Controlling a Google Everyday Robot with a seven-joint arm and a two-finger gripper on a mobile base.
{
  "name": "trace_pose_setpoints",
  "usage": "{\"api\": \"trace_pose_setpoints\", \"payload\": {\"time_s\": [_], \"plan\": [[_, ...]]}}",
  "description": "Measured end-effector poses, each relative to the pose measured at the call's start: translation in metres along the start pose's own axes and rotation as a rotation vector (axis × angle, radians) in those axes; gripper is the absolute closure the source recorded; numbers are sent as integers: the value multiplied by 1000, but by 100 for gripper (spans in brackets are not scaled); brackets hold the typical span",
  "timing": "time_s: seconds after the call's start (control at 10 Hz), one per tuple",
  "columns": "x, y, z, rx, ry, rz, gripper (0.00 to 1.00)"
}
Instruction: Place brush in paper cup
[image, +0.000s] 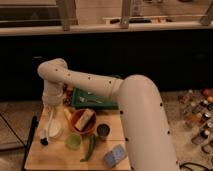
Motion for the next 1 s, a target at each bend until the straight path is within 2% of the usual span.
{"api": "trace_pose_setpoints", "payload": {"time_s": [0.5, 0.6, 0.8, 1.0], "plan": [[0, -1, 3, -1, -17, 1, 99], [1, 0, 2, -2, -17, 8, 95], [2, 2, 3, -5, -16, 26, 73], [2, 3, 3, -9, -13, 35, 57]]}}
